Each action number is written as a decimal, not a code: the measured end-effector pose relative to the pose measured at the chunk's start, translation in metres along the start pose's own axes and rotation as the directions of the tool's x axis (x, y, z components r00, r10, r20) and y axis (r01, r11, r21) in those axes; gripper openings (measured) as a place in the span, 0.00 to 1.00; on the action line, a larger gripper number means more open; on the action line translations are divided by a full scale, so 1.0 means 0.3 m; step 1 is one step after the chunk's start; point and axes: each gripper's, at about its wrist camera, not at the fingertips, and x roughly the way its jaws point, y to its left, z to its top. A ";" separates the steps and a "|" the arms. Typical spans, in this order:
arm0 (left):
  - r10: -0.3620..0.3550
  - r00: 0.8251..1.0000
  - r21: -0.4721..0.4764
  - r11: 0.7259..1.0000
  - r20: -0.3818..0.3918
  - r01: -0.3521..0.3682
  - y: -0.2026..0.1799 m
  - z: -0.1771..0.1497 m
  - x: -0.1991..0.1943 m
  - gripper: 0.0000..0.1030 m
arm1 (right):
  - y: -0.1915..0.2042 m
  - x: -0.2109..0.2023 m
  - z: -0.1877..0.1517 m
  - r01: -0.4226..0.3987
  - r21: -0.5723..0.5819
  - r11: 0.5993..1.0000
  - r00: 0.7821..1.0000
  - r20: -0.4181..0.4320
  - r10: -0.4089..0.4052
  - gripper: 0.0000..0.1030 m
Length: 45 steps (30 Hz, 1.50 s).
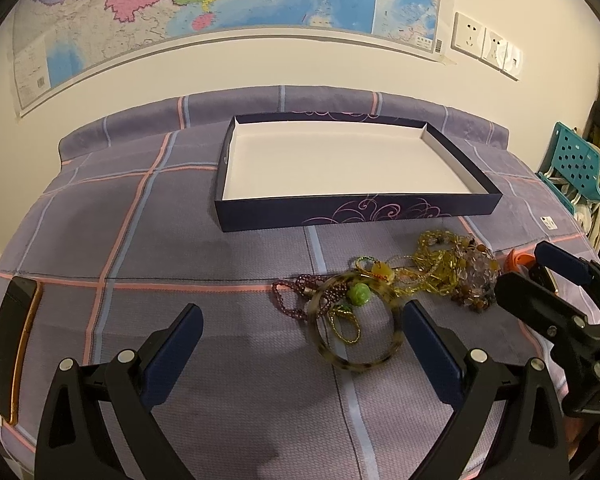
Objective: Organize jewelry
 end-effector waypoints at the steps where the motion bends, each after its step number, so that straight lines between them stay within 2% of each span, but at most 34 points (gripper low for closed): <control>1: -0.002 1.000 -0.001 1.000 -0.001 0.002 0.000 -0.002 0.001 0.93 | 0.000 0.000 -0.001 -0.001 0.000 1.000 1.000 0.000 0.001 0.95; 22: -0.021 1.000 0.001 1.000 -0.013 0.021 0.004 -0.007 0.005 0.93 | -0.017 -0.034 -0.004 0.016 -0.006 1.000 1.000 0.008 -0.016 0.95; 32: -0.091 0.994 0.039 0.995 -0.053 0.093 0.004 -0.041 0.021 0.94 | -0.191 -0.100 -0.046 0.124 0.075 0.989 0.992 -0.026 -0.122 0.94; 34: -0.108 0.992 0.046 0.993 -0.065 0.111 0.004 -0.046 0.026 0.92 | -0.234 -0.103 -0.065 0.132 0.103 0.986 0.991 -0.044 -0.128 0.86; 37: -0.134 0.988 0.046 0.989 -0.080 0.138 0.009 -0.049 0.034 0.85 | -0.296 -0.096 -0.090 0.129 0.150 0.980 0.990 -0.076 -0.119 0.76; 40: -0.161 0.983 0.037 0.986 -0.088 0.164 0.015 -0.047 0.038 0.81 | -0.334 -0.086 -0.104 0.110 0.189 0.976 0.991 -0.095 -0.093 0.69; 43: -0.183 0.979 0.027 0.982 -0.093 0.186 0.025 -0.042 0.036 0.71 | -0.350 -0.070 -0.105 0.096 0.199 0.975 0.991 -0.108 -0.076 0.55; 45: -0.195 0.976 0.020 0.980 -0.097 0.198 0.033 -0.037 0.036 0.62 | -0.356 -0.057 -0.105 0.088 0.211 0.973 0.991 -0.120 -0.063 0.52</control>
